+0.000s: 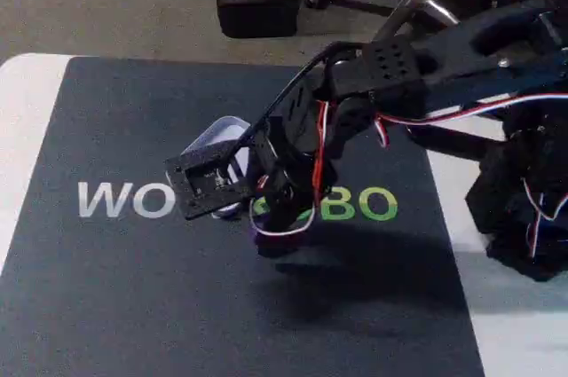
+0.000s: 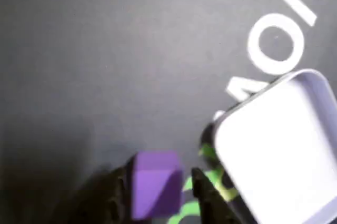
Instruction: Move blocks one by one until all three blocks are in the tray.
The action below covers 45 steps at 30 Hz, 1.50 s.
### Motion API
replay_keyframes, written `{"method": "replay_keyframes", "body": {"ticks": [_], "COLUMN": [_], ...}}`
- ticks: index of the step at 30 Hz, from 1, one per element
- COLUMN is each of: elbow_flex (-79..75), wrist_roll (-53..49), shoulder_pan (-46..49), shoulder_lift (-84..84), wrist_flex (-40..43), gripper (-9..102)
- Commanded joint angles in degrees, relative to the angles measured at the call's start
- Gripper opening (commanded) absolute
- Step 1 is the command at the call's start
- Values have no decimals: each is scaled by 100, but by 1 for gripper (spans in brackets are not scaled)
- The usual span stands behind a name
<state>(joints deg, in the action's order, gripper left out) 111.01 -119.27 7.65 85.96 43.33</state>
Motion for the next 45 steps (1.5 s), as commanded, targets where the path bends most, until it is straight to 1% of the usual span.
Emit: {"method": "replay_keyframes", "body": {"ticks": [1, 7, 13, 22, 26, 39, 45], "elbow_flex": [211, 923, 1644, 1696, 1907, 3832, 3946], "wrist_roll": [-97, -299, -343, -369, -369, -158, -132], "shoulder_pan": [149, 369, 308, 475, 580, 835, 896], "shoulder_lift": [18, 598, 1415, 1459, 1679, 4043, 4017], "wrist_flex": [-316, -369, -404, -475, -642, -703, -721], "gripper": [13, 13, 13, 13, 14, 15, 15]}}
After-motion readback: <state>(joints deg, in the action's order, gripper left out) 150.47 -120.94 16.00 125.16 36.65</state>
